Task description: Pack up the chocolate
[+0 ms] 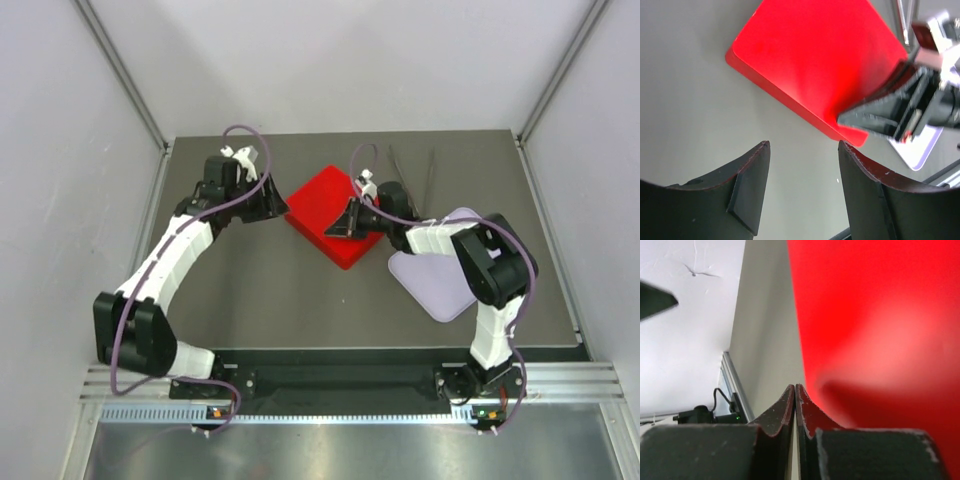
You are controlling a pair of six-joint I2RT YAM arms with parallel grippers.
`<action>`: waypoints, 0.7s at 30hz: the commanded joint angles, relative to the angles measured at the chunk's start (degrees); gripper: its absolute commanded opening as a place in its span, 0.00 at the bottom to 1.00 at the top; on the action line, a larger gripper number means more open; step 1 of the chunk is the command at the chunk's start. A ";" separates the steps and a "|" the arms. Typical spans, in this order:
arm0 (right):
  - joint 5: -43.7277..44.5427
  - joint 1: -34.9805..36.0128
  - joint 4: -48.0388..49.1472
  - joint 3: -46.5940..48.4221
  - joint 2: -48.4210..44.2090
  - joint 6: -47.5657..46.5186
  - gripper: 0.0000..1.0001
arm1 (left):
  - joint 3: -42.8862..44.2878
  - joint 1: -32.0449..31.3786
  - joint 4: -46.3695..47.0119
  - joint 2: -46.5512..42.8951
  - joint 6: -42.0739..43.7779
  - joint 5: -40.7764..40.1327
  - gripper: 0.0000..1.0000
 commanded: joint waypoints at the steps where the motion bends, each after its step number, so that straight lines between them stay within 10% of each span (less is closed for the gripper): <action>1: -0.31 -0.38 -3.97 9.37 -1.86 -4.20 0.02 | -3.80 -0.56 -1.14 -6.70 1.95 -0.68 0.62; 14: -3.74 -4.16 -14.33 37.70 25.74 -1.65 0.05 | -14.37 -2.05 0.10 -18.40 4.06 -4.63 0.62; 21: -3.73 -8.02 -20.14 39.20 16.45 -4.72 0.06 | -14.64 -3.99 -0.87 -21.13 5.55 -7.01 0.63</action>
